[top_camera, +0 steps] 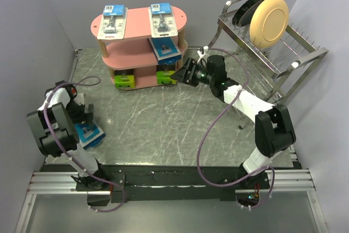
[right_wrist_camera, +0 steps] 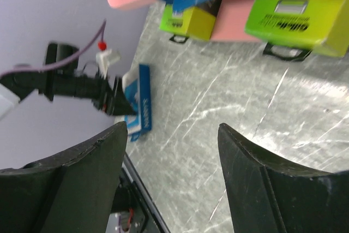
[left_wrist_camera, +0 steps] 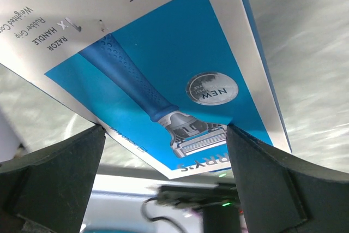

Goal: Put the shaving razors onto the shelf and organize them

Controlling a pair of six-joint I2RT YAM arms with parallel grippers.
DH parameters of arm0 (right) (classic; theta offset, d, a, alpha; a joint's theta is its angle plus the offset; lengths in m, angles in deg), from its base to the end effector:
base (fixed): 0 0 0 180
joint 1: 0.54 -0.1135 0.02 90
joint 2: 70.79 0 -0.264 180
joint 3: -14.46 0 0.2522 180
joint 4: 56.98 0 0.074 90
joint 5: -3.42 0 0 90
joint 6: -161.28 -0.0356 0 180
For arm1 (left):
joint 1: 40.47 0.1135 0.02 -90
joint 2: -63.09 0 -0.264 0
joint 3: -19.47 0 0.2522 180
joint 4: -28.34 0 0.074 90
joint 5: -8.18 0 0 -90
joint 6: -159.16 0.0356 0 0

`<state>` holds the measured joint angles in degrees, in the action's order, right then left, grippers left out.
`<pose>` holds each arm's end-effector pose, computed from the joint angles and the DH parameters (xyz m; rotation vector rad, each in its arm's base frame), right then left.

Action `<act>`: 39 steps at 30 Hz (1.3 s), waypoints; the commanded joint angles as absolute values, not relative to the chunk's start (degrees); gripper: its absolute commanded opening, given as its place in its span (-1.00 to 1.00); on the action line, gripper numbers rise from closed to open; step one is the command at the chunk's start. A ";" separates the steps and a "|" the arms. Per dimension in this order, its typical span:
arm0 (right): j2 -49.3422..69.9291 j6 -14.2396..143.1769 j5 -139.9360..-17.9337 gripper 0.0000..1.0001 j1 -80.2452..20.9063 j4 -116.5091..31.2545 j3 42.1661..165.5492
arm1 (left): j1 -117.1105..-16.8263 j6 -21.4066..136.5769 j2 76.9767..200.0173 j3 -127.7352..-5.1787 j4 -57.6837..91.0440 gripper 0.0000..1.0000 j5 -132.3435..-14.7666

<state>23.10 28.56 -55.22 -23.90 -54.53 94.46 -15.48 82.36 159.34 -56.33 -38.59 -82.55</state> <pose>0.3442 0.1688 0.2870 -0.0774 2.0229 1.2751 0.2627 0.1229 0.1783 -0.3191 3.0858 0.0419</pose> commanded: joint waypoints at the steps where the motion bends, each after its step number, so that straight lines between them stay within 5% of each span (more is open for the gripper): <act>1: 19.48 29.80 -53.97 0.50 -26.29 -57.02 93.09 | -23.66 71.29 165.66 -55.72 -25.68 0.99 -64.76; 16: 30.54 20.93 -53.18 0.36 -45.00 -69.76 91.85 | -21.22 56.52 146.69 -54.93 -27.95 0.94 -62.13; 39: 61.39 8.70 -63.63 0.15 -56.09 -59.57 116.64 | -12.52 43.41 130.86 -43.86 -33.15 0.94 -60.28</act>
